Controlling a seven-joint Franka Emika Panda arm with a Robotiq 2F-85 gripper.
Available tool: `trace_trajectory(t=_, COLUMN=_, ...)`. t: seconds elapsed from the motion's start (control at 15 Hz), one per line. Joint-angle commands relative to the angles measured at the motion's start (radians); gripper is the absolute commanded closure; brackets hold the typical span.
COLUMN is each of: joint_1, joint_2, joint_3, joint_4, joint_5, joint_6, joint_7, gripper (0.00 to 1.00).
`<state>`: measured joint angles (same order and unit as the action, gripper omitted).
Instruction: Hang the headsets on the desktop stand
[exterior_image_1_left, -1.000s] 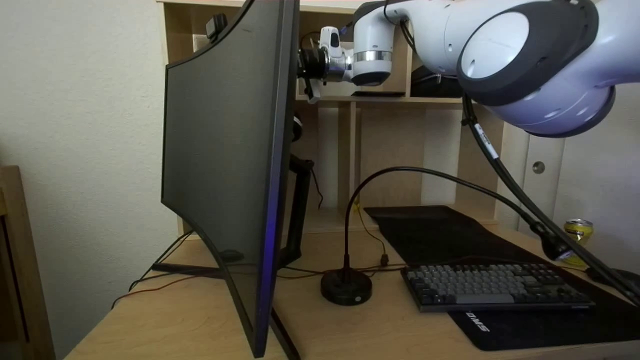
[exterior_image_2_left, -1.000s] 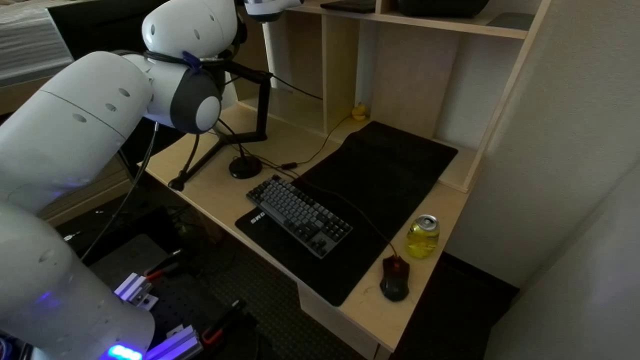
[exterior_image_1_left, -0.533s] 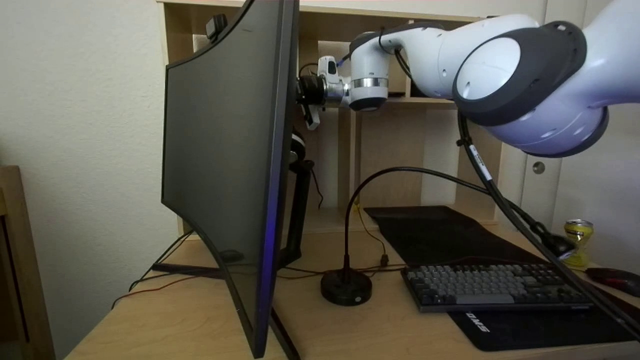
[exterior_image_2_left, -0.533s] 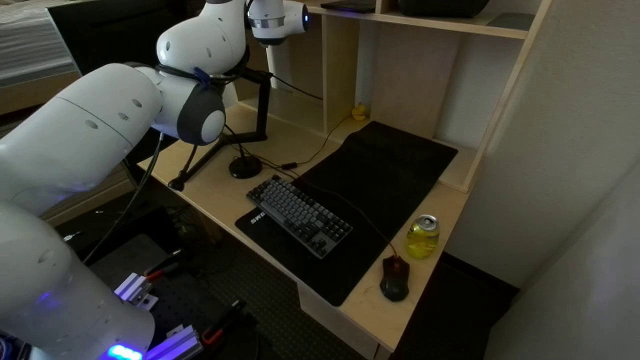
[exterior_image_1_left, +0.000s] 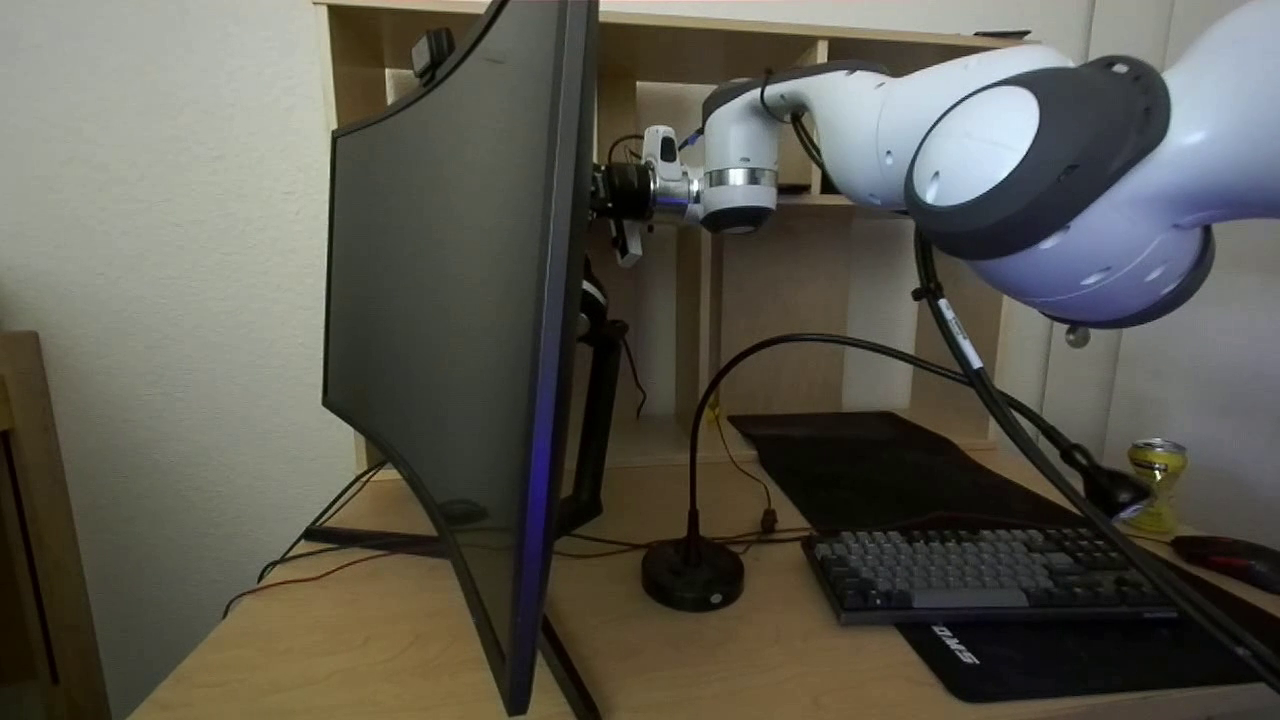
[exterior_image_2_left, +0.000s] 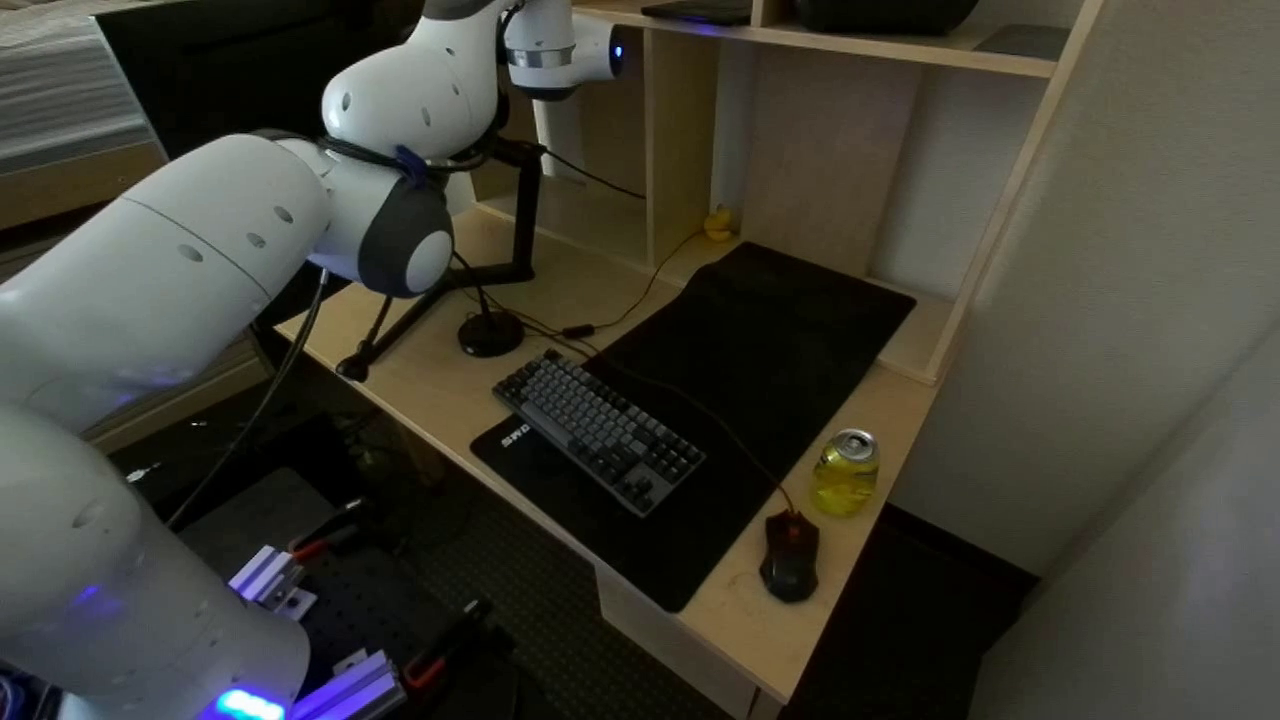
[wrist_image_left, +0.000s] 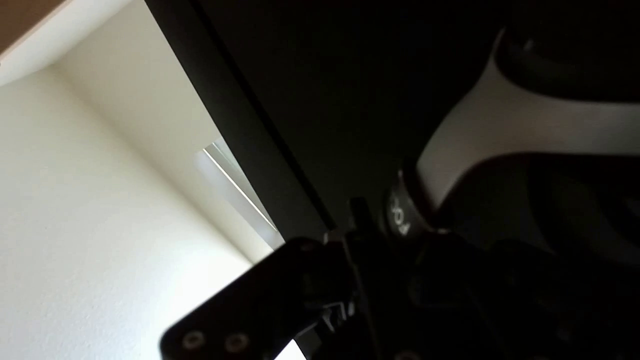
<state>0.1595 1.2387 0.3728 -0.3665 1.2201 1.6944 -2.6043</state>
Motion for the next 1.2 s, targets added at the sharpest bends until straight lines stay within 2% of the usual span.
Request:
trace_trajectory(t=0.0, joint_1=-0.016, joint_2=-0.049, joint_3=0.117, joint_4=0.003, joint_5=-0.119, joint_6=0.062, joint_7=0.0, gripper=0.95)
trace_trajectory(t=0.13, joint_1=-0.028, joint_2=-0.05, joint_3=0.204, joint_4=0.013, joint_5=-0.224, joint_6=0.079, joint_7=0.002, gripper=0.95)
trace_trajectory(t=0.2, joint_1=-0.029, joint_2=-0.043, joint_3=0.218, joint_4=0.013, joint_5=-0.263, joint_6=0.086, joint_7=0.004, gripper=0.95)
trace_trajectory(t=0.27, joint_1=-0.019, joint_2=-0.034, joint_3=0.148, joint_4=0.014, joint_5=-0.194, joint_6=0.04, joint_7=0.006, gripper=0.95)
trace_trajectory(t=0.33, joint_1=-0.019, joint_2=-0.034, joint_3=0.153, joint_4=0.013, joint_5=-0.205, joint_6=0.037, joint_7=0.009, gripper=0.8)
trace_trajectory(t=0.47, joint_1=-0.019, joint_2=-0.028, joint_3=0.143, joint_4=0.011, joint_5=-0.199, joint_6=0.033, joint_7=0.01, gripper=0.8)
trace_trajectory(t=0.53, joint_1=-0.019, joint_2=-0.025, joint_3=0.143, joint_4=0.01, joint_5=-0.199, joint_6=0.033, joint_7=0.01, gripper=0.95)
trace_trajectory(t=0.93, joint_1=-0.016, joint_2=-0.024, joint_3=0.134, joint_4=0.005, joint_5=-0.193, joint_6=0.064, joint_7=0.01, gripper=0.95)
trace_trajectory(t=1.13, joint_1=-0.017, joint_2=-0.019, joint_3=0.145, joint_4=0.004, joint_5=-0.174, joint_6=0.047, joint_7=0.126, gripper=0.95)
